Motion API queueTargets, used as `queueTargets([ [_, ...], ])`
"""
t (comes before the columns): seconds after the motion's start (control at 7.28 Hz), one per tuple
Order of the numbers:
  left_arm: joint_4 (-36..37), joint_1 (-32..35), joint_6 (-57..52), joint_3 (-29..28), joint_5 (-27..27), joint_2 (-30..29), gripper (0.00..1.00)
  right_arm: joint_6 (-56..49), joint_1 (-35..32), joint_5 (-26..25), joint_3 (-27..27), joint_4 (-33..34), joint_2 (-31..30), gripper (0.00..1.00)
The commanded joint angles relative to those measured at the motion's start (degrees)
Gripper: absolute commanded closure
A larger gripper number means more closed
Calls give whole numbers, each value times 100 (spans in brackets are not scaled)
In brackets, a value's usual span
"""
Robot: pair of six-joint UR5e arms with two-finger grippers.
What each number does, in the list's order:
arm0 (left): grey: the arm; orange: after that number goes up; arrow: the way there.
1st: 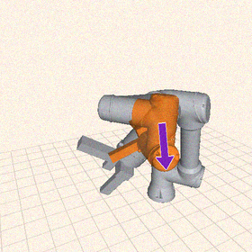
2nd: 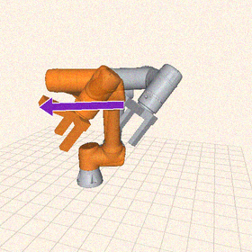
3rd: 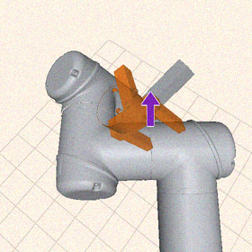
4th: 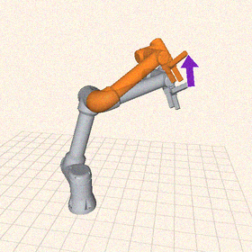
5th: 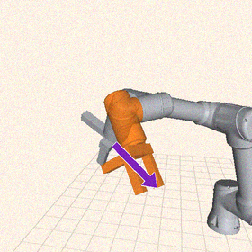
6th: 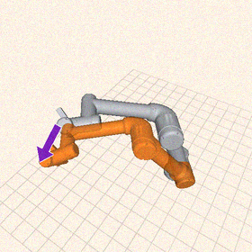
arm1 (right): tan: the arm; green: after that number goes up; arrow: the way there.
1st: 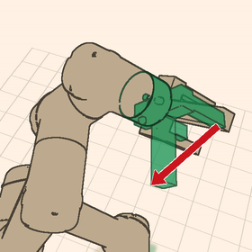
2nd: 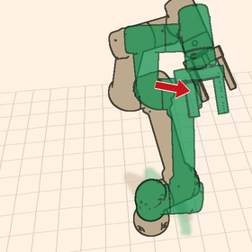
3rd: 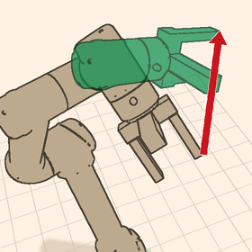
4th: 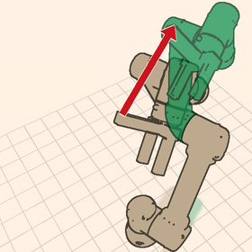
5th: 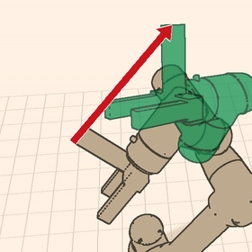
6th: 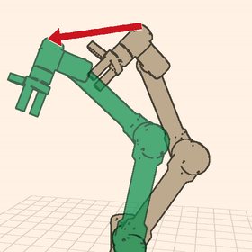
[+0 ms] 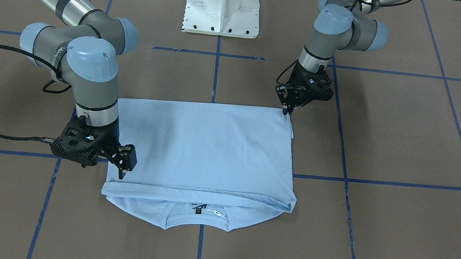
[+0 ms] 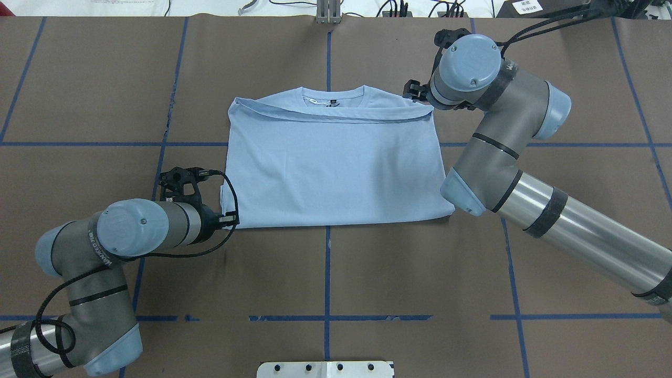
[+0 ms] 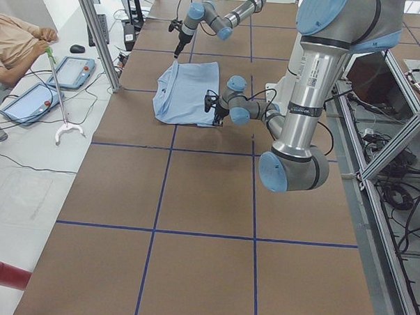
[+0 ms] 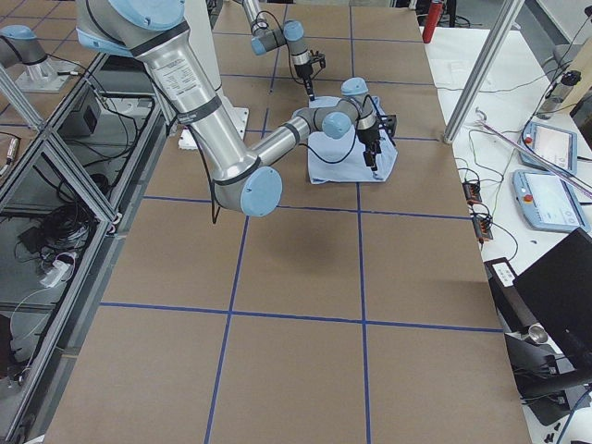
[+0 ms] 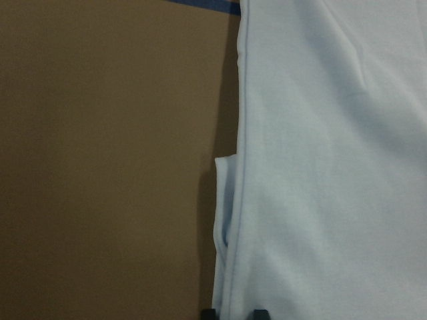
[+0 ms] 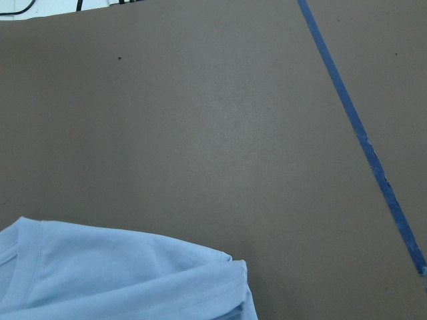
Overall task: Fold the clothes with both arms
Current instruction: 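Drag the shirt edge with the left gripper away from the robot, rotating it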
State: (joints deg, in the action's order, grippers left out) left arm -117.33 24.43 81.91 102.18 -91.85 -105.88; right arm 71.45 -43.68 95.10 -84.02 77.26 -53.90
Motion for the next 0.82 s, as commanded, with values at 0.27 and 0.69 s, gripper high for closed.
queueTargets([
  [0.27,18,87,-148,74,-17,23,100,0,9,0,0,0,11,0],
  [0.69,-43,1235,-1883,-642,-26,-56,100,35,9,-9,0,0,11,0],
])
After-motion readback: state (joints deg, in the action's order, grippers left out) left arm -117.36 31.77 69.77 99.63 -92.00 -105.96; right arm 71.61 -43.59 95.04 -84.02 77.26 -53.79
